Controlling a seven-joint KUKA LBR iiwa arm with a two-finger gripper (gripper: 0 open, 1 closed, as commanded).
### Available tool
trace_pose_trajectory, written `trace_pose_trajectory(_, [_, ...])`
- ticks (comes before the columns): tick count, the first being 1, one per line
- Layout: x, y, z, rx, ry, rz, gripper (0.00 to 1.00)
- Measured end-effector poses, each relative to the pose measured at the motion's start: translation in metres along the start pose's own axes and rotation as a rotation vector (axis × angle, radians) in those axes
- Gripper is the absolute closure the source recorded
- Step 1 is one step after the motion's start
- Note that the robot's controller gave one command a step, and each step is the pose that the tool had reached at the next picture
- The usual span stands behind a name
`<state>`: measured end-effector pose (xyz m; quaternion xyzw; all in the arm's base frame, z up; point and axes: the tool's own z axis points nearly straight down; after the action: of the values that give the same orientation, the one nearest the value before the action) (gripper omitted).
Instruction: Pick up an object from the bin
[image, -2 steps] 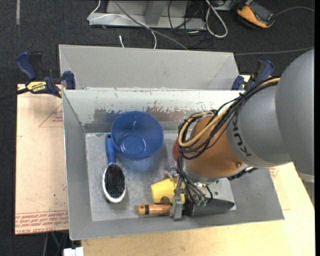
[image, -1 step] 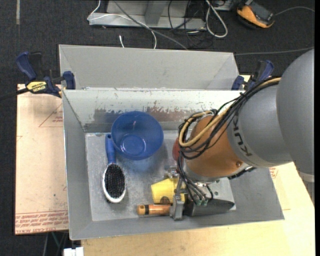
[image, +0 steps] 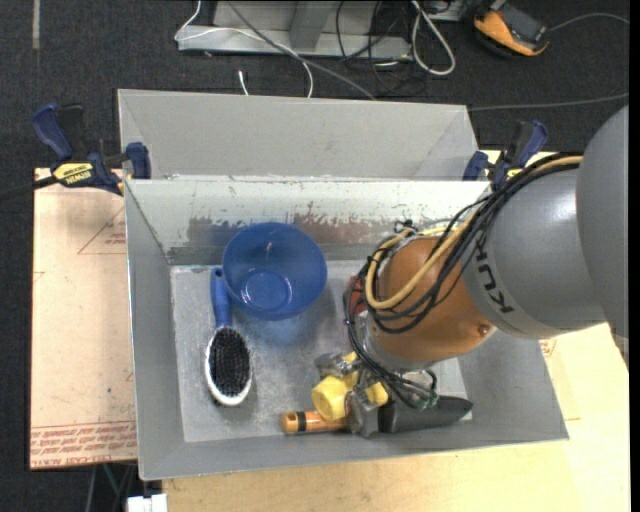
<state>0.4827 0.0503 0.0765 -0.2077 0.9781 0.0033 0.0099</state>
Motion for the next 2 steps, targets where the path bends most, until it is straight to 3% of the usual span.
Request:
trace_pose_trajectory(1, [0.0,0.0,0.0,0.0,0.0,0.0,1.0])
trace_pose_trajectory(2, [-0.005,0.015,-0.003,0.002,-0.006,-0.01,1.0])
